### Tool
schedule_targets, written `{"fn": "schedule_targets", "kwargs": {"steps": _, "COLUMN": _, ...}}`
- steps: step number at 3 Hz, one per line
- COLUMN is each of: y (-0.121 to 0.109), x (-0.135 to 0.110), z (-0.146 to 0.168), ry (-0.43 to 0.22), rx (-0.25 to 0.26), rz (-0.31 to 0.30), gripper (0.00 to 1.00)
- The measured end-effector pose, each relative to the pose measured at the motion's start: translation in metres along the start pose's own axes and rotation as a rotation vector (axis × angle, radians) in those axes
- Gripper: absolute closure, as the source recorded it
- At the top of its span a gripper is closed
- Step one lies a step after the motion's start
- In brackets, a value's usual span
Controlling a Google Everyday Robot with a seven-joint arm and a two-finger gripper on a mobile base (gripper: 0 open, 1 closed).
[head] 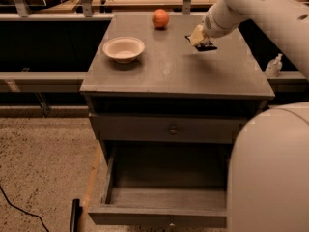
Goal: Place rxbar blueberry into middle drawer
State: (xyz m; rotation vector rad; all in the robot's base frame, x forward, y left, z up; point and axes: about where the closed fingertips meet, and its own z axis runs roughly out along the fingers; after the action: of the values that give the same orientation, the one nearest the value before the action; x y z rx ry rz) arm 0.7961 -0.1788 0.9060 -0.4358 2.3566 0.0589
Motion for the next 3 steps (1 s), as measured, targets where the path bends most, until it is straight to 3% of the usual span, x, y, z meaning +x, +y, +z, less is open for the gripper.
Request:
{"fn": "schedule_targets", "kwargs": {"steps": 1, "y": 0.0131, "x": 0.0073, "z": -0.0628, "ry": 0.031, "rx": -0.059, "rz": -0.098, "gripper": 1.00}}
{"fn": "schedule_targets", "kwargs": {"steps": 3, "y": 0.0166, "x": 0.0119, "z": -0.0666, "ry": 0.057, "rx": -0.073, "rz": -0.126, "gripper": 1.00}}
